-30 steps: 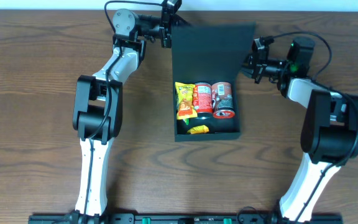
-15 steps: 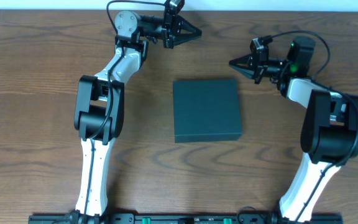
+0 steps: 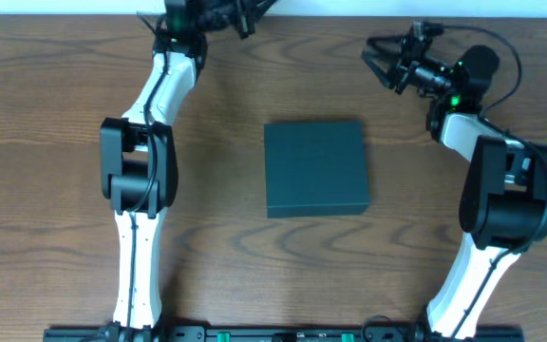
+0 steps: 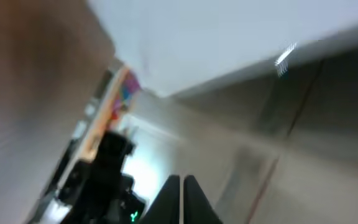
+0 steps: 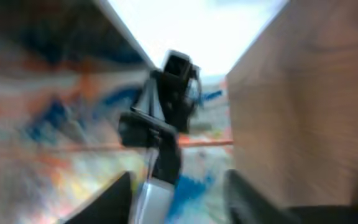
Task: Pack container
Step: 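Raise both grippers away and lower them beside the box's sides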
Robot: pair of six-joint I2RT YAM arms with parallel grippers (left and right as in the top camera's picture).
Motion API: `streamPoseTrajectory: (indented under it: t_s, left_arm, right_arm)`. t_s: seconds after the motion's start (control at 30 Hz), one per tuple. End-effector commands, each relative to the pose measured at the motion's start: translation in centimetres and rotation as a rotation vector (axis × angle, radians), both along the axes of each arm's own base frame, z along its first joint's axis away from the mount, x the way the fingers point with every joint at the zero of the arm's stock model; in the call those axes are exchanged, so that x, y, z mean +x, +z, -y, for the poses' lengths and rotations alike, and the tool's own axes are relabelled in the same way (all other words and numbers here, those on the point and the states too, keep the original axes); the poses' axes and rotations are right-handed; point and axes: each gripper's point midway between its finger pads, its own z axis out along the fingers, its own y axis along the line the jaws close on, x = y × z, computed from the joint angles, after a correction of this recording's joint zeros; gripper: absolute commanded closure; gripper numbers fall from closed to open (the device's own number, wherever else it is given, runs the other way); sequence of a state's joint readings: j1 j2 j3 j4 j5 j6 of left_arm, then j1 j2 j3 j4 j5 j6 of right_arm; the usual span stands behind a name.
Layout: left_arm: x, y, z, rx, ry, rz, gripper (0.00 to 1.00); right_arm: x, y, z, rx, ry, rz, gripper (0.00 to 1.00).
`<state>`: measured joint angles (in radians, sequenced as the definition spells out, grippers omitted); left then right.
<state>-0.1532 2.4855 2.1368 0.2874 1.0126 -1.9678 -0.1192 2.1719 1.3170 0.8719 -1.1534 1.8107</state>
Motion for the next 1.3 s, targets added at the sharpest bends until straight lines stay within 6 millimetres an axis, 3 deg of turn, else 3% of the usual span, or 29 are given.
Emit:
streamPoseTrajectory:
  t_s: [0.0,0.03,0.1,0.17,0.27,0.37,0.4,0.5,0.63,0.73,0.77,0.83,1.0,1.13,1.27]
  left_arm:
    - [2.7,-0.5,-1.3,0.125,0.201,-0.016,0.91]
    - [2.7,-0.6,-1.5,0.18,0.204,0.001,0.85]
    - [1.8,-1.6,-2.2,0.37,0.172,0.051,0.61]
    - [0.2,-3.0,-3.6,0.579,0.133,0.063,0.46]
    - [-2.8,-4.6,-7.7,0.989,0.055,0.098,0.32]
    - [-4.9,-4.1,-10.5,1.267,-0.087,0.217,0.25]
    - [-5.7,-3.7,-11.7,1.369,-0.146,0.254,0.24]
    - [-7.6,-2.7,-13.0,1.514,-0.327,0.374,0.21]
    - [-11.3,-1.9,-14.1,1.589,-0.554,0.428,0.13]
    - [-14.1,-1.6,-16.0,1.67,-0.627,0.328,0.02]
    - [-14.4,-0.9,-15.6,1.65,-0.625,0.353,0.04]
    - [-15.0,0.7,-13.9,1.599,-0.629,0.436,0.04]
    - [-17.0,6.3,-12.9,1.648,-0.556,0.554,0.04]
    - [-20.7,12.3,-12.3,1.745,-0.513,0.705,0.04]
    - [-25.0,15.4,-12.7,1.751,-0.493,0.743,0.04]
  right_arm:
    - [2.4,-1.3,0.9,0.043,-0.134,-0.166,0.34]
    - [2.6,-1.7,1.0,0.008,-0.14,-0.157,0.28]
    - [2.9,-2.3,1.1,-0.099,-0.133,-0.107,0.01]
    - [2.8,-3.2,1.2,-0.198,-0.114,-0.102,0.02]
    - [2.4,-4.5,1.6,-0.371,-0.081,-0.097,0.01]
    - [1.5,-6.0,3.0,-0.594,-0.063,-0.095,0.01]
    - [0.9,-6.9,4.2,-0.74,-0.059,-0.106,0.01]
    - [-0.7,-7.3,6.7,-1.055,0.007,-0.074,0.01]
    - [-3.3,-4.2,8.7,-1.356,0.117,0.032,0.01]
    - [-6.1,-0.5,9.5,-1.468,0.17,0.095,0.01]
    - [-7.3,0.8,9.6,-1.488,0.184,0.115,0.01]
    - [-9.0,3.6,10.0,-1.508,0.159,0.143,0.01]
    - [-12.9,8.4,11.5,-1.557,0.081,0.147,0.01]
    - [-17.1,10.1,13.6,-1.673,0.036,0.027,0.01]
    - [-19.4,11.4,13.0,-1.652,0.016,0.037,0.01]
